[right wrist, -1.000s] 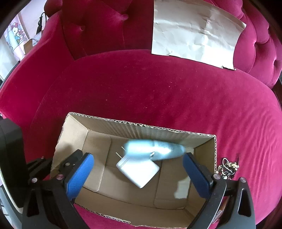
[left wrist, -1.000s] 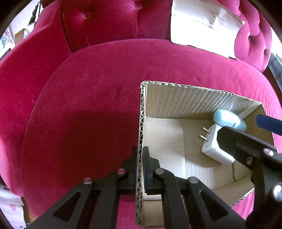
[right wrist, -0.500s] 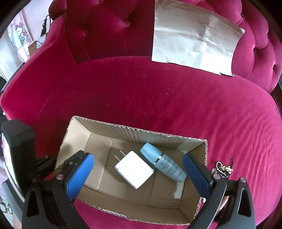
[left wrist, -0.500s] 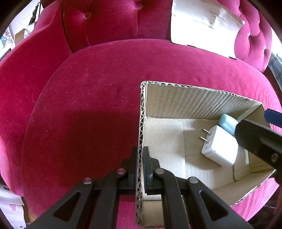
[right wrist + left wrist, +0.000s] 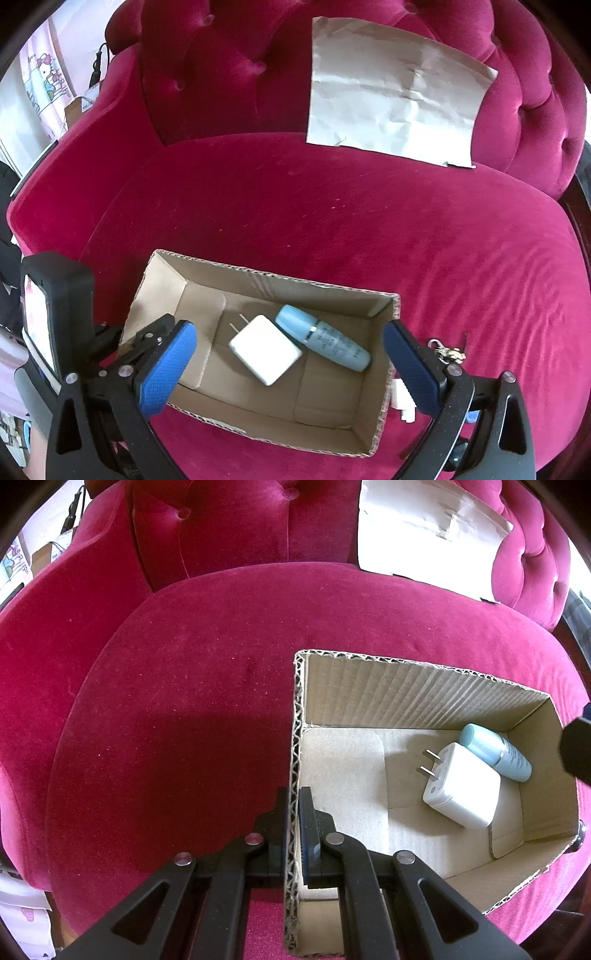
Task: Organize rigid objects
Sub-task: 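Move the right tool back to the black round ball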
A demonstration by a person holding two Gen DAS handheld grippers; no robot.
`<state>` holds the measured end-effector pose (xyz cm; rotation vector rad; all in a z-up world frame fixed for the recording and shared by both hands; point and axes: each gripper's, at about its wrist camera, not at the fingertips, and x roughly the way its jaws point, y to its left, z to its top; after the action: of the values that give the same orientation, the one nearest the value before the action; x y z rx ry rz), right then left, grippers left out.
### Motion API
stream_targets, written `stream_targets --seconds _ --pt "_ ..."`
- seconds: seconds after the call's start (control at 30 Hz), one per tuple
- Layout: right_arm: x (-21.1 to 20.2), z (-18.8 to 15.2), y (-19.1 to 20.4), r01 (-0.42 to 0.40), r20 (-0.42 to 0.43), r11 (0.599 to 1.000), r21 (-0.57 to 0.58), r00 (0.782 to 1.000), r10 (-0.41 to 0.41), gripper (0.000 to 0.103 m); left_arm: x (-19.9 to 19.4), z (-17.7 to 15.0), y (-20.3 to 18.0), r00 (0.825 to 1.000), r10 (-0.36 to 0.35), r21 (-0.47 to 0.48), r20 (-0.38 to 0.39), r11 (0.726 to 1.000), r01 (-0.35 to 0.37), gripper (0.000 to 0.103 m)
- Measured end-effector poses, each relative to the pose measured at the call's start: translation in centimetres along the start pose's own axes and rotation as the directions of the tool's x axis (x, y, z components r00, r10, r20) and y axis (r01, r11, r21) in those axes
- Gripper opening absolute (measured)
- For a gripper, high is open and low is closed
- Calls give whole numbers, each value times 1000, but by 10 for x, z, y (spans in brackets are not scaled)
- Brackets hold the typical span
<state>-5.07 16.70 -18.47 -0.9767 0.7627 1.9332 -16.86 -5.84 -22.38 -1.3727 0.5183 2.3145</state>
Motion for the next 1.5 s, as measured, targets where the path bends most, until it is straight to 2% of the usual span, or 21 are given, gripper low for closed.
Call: stream_targets --seconds 0.37,0.87,1.27,1.5 --pt "-19 -8 -30 42 19 999 27 999 -43 103 -1 -2 -1 1000 2 1 2 1000 -2 5" --pt "-43 -29 -94 123 3 987 104 992 -124 103 -3 -2 -1 1000 5 4 4 1000 -5 5" --pt "-46 -60 -131 163 -54 976 145 986 -157 103 -3 -2 0 1000 11 6 5 1000 -11 5" --pt "-39 -78 -144 157 -92 976 153 985 -144 103 -3 -2 -1 1000 15 10 7 1000 -15 5"
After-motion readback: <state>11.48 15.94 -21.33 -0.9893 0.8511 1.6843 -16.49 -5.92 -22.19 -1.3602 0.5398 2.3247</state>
